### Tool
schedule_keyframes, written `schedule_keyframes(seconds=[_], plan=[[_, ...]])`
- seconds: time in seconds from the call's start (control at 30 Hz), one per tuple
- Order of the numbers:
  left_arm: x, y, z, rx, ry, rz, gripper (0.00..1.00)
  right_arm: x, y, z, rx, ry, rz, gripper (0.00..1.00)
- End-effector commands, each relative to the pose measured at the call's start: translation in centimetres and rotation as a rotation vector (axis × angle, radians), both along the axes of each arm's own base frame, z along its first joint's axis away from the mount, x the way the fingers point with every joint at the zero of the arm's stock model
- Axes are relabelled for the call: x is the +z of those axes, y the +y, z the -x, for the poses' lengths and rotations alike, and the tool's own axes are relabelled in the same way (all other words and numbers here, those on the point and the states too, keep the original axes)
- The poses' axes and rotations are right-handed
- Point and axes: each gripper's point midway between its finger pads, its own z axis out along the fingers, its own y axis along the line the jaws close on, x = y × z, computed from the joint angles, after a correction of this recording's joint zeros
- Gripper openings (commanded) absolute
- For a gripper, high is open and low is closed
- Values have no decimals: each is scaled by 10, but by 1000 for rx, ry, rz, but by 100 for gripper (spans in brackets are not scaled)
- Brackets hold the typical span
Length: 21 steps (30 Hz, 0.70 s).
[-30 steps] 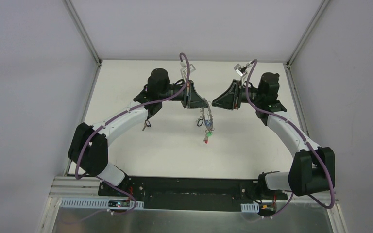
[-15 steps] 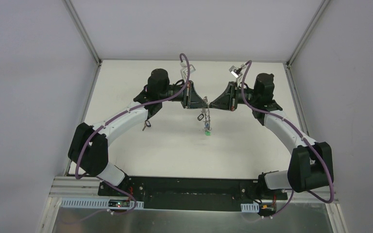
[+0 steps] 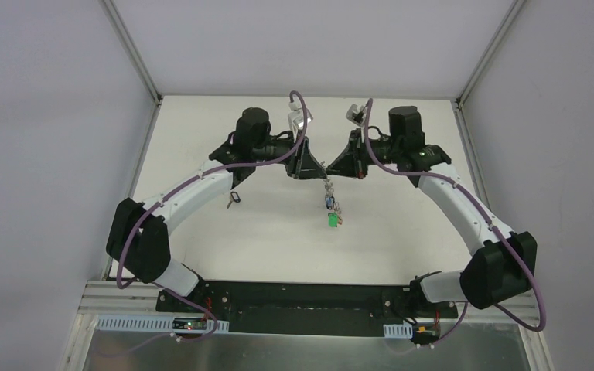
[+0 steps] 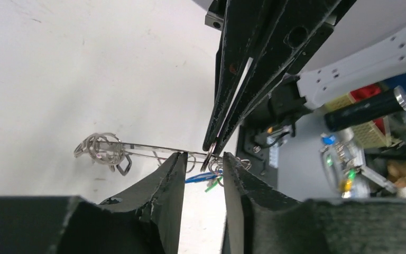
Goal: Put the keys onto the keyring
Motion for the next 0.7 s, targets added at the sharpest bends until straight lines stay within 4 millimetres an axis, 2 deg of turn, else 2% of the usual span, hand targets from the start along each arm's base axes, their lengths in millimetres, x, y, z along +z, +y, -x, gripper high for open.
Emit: schedule_keyframes(seconds=[0.0,0.17,0.67], plan=[[25,13,8,-60,-267,-44,35,-5,-5,15,42,-198,183,0],[24,16,10,-75,-307,-60,40,-8,0,17,50,-224,230,0],[9,10,14,-122,-296,-62,38,-2,7,21,71,-186,183,0]])
